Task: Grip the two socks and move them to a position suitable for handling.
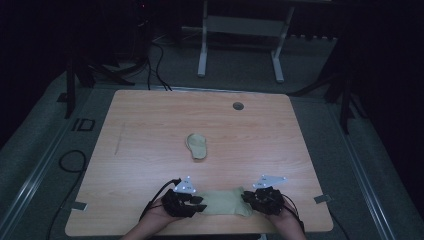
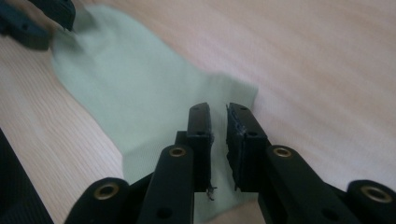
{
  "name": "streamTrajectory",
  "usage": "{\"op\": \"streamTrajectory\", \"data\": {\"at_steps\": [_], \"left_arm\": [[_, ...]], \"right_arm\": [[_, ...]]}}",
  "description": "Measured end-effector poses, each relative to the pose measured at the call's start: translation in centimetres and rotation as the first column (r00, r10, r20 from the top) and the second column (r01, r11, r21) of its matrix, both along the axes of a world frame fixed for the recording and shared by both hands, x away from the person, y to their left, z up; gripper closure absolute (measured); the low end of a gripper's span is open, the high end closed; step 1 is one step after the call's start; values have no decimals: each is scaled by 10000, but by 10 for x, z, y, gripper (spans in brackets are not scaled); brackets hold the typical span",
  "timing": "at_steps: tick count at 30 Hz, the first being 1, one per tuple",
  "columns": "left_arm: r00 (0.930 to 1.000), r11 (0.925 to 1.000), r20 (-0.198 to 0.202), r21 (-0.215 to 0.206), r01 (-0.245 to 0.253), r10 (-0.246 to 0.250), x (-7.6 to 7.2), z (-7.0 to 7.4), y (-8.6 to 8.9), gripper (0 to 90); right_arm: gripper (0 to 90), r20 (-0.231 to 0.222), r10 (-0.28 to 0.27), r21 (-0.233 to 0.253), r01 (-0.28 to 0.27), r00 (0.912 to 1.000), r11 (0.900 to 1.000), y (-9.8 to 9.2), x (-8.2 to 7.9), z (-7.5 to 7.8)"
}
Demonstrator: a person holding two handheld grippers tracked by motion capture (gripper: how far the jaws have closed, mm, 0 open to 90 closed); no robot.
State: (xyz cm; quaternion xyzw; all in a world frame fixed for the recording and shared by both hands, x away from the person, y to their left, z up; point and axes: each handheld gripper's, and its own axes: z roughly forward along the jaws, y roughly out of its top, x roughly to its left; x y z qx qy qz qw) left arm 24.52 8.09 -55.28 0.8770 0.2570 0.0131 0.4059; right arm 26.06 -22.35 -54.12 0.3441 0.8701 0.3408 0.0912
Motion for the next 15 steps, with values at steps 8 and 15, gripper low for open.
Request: {"op": "streamTrajectory", "data": {"at_steps": [8, 15], "left_arm": [[9967, 9960, 75, -379, -804, 807, 1, 4, 31, 607], [9846, 9840, 56, -372, -1743, 1746, 1, -3, 63, 607]], "right_arm": [[660, 582, 251, 116, -258, 9980, 9996, 15, 23, 22], [577, 818, 153, 390, -185, 9965, 9991, 36, 62, 37]]}}
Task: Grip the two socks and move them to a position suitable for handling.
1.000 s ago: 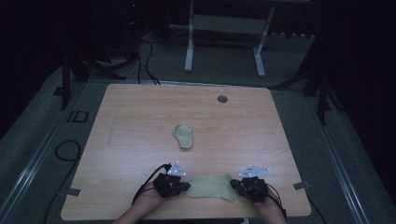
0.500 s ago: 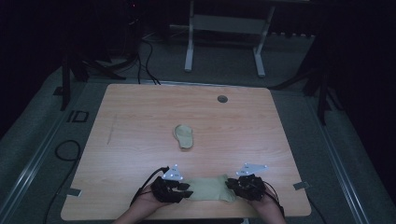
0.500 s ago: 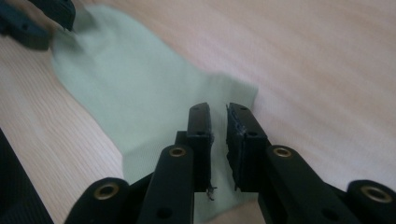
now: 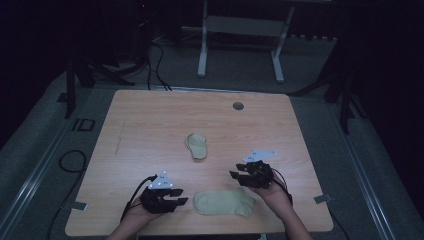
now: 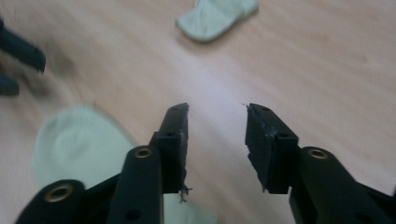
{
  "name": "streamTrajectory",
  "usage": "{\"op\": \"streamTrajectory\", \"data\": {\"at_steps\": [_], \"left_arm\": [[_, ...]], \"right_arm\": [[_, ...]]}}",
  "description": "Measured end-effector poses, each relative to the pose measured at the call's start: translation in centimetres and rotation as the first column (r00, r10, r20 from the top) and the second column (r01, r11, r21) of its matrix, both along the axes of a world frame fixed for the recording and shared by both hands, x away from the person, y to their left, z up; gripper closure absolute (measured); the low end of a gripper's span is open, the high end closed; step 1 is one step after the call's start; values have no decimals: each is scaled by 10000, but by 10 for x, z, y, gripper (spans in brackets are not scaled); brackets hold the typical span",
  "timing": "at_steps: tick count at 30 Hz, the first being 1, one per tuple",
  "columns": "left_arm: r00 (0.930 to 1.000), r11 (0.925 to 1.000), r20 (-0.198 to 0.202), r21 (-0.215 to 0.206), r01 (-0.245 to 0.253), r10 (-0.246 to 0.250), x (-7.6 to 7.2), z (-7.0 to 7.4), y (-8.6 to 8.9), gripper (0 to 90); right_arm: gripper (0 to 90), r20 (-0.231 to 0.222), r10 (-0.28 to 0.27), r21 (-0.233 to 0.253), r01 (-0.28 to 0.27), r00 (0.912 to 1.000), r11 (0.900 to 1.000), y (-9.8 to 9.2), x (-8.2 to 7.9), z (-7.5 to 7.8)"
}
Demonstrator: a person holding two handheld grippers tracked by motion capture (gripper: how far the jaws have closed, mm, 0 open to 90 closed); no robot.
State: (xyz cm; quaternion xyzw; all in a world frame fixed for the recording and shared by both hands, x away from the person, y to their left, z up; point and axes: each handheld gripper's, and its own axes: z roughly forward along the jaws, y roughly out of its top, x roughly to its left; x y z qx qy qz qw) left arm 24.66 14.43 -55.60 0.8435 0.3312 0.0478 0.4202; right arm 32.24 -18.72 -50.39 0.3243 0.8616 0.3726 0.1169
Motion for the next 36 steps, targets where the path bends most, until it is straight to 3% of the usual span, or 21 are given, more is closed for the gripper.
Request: {"op": "streamTrajectory", "data": {"at_steps": [5, 11, 21, 29, 36], "left_arm": [[9986, 9985, -113, -140, -526, 524, -2, -4, 19, 592], [9957, 9953, -116, -287, -921, 918, -3, -5, 30, 540], [9950, 9945, -72, -302, -1000, 998, -2, -8, 34, 511], [9909, 9901, -254, -442, -1334, 1323, -4, -8, 34, 306], [9924, 9917, -189, -397, -1220, 1213, -5, -8, 35, 306]], "right_arm": [[535, 45, 52, 205, -53, 10000, 9998, 27, 27, 7], [505, 78, 179, -44, -178, 9998, 9998, 64, 55, 5], [426, -251, 134, -321, -142, 9996, 9994, 109, 97, -7], [363, -298, -116, -1060, 84, 9995, 9943, 138, 131, -25], [357, -369, -223, -1923, 148, 9991, 9812, 149, 143, -41]]}}
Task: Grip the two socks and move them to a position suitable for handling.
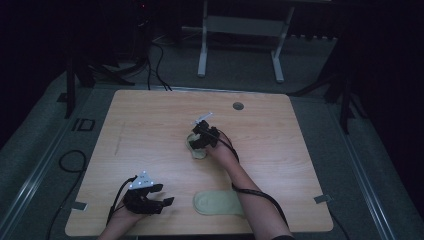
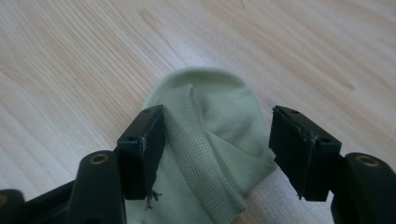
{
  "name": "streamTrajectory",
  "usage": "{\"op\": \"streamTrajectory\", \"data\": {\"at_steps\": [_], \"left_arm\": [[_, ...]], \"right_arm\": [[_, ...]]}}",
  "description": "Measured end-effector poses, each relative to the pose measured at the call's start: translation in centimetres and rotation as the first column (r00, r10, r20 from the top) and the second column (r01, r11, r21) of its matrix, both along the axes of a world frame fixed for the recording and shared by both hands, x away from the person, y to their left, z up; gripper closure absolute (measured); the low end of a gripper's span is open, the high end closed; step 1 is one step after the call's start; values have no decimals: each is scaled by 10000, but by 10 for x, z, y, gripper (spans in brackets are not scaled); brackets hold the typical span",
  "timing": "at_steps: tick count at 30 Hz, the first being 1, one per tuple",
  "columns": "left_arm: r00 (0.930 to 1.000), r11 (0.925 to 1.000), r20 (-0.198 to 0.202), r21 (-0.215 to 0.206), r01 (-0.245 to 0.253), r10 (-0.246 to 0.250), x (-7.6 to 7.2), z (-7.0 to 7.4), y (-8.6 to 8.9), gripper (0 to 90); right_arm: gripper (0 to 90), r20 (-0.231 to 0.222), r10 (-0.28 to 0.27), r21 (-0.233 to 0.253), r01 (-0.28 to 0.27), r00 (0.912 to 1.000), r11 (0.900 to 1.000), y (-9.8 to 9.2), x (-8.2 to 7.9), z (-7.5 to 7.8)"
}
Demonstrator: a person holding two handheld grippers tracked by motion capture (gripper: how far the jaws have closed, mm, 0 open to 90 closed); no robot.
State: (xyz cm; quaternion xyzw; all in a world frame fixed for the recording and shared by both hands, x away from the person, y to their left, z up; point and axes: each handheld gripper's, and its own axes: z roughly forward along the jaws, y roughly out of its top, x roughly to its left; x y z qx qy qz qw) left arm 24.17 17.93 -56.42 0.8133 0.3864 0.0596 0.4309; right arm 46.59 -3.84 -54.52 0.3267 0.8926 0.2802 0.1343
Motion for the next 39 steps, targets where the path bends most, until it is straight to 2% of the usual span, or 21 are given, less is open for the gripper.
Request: {"op": "streamTrajectory", "data": {"at_steps": [1, 3, 5, 9, 12, 14, 18, 23, 25, 29, 31, 34, 39], "left_arm": [[10000, 10000, -3, 6, 2, -2, 0, 0, 0, 306], [10000, 10000, 8, -9, -16, 16, 0, 0, 0, 306], [10000, 10000, 44, 37, -1, 1, -1, 0, 0, 306], [10000, 10000, 53, 60, 18, -18, -2, 0, -1, 307], [10000, 10000, 67, 67, 38, -39, -1, 0, -2, 308], [10000, 10000, 52, 14, 19, -19, -1, 0, -2, 308], [10000, 10000, 63, 26, -18, 18, -1, 0, -1, 308], [9998, 10000, 216, 74, -8, 7, -2, 1, -3, 322], [9998, 10000, 215, 56, -28, 27, -2, 2, -4, 322], [9996, 9998, 283, 166, -56, 52, -2, 3, -7, 322], [9991, 9996, 409, 278, -67, 55, -3, 2, -9, 322], [9978, 9979, 649, 632, -151, 110, -3, 2, -10, 322], [9982, 9988, 587, 485, -106, 77, -2, 3, -9, 323]], "right_arm": [[359, -90, 12, -45, -12, 10000, 10000, 0, 1, -2], [404, -332, 89, 175, -84, 9994, 9998, -3, 3, -4], [498, -596, 141, 458, -114, 9981, 9989, -6, 3, -5], [718, -610, 435, 661, -394, 9972, 9970, -5, -1, -5], [781, -462, 433, 483, -411, 9980, 9980, -1, -6, -4], [795, -348, 459, 229, -451, 9983, 9987, 1, -10, -1], [799, -344, 750, 294, -740, 9966, 9968, -6, -20, 9], [799, -317, 1314, 437, -1300, 9908, 9906, -23, -36, 30], [799, -259, 1416, 294, -1408, 9896, 9896, -30, -42, 36], [798, -257, 1670, 447, -1657, 9856, 9852, -46, -55, 44], [798, -191, 1762, 550, -1749, 9842, 9830, -53, -60, 47], [798, -110, 1725, 450, -1718, 9850, 9841, -64, -69, 49], [796, -97, 1965, 596, -1956, 9804, 9789, -83, -84, 46]]}}
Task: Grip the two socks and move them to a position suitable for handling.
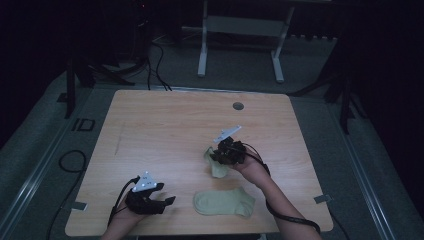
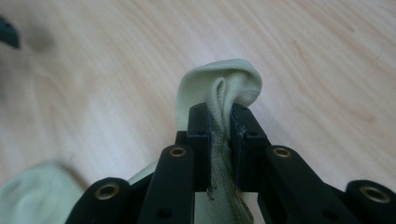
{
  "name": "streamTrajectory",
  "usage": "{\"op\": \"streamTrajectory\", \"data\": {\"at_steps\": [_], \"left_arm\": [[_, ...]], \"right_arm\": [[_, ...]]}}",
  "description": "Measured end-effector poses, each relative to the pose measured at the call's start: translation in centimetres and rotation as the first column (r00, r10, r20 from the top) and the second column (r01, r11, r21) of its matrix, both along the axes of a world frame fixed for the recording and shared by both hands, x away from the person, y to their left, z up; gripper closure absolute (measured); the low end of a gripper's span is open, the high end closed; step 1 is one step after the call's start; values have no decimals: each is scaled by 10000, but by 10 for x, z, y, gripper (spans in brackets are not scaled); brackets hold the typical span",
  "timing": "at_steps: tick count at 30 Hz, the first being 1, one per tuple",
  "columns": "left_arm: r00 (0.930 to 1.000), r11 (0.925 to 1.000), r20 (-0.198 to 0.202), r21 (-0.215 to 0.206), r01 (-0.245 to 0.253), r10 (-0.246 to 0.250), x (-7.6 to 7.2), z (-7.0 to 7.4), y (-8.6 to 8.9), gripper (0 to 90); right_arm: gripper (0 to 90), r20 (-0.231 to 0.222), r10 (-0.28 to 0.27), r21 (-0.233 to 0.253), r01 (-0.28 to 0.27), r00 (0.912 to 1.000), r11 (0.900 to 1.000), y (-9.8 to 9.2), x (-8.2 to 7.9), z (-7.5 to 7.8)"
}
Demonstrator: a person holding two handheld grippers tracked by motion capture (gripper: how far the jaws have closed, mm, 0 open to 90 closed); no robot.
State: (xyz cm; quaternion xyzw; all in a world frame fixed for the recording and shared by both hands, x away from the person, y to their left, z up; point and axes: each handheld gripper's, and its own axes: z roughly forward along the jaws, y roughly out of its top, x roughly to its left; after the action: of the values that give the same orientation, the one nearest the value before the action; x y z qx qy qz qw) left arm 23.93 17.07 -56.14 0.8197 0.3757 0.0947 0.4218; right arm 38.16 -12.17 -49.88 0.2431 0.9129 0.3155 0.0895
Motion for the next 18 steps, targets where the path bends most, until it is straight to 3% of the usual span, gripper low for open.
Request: {"op": "streamTrajectory", "data": {"at_steps": [4, 10, 14, 15, 18], "left_arm": [[9999, 9999, 76, -114, 104, -103, 0, 0, -1, 323], [9998, 9996, 92, -216, 183, -181, 0, -1, -3, 323], [9996, 9995, 66, -150, 267, -266, 1, -1, -6, 326], [9996, 9995, 44, -160, 264, -264, 2, -2, -7, 329], [9995, 9995, -18, -124, 303, -303, 4, -3, -10, 329]], "right_arm": [[795, 118, -25, 30, 25, 9999, 10000, -11, -6, -6], [789, -292, -41, -63, 39, 9996, 10000, -18, -3, -29], [778, -345, -64, -717, 39, 9994, 9974, -14, 0, -47], [777, -385, -68, -435, 51, 9992, 9990, -14, 0, -48], [770, -291, 23, -547, -39, 9996, 9985, -13, 0, -48]]}}
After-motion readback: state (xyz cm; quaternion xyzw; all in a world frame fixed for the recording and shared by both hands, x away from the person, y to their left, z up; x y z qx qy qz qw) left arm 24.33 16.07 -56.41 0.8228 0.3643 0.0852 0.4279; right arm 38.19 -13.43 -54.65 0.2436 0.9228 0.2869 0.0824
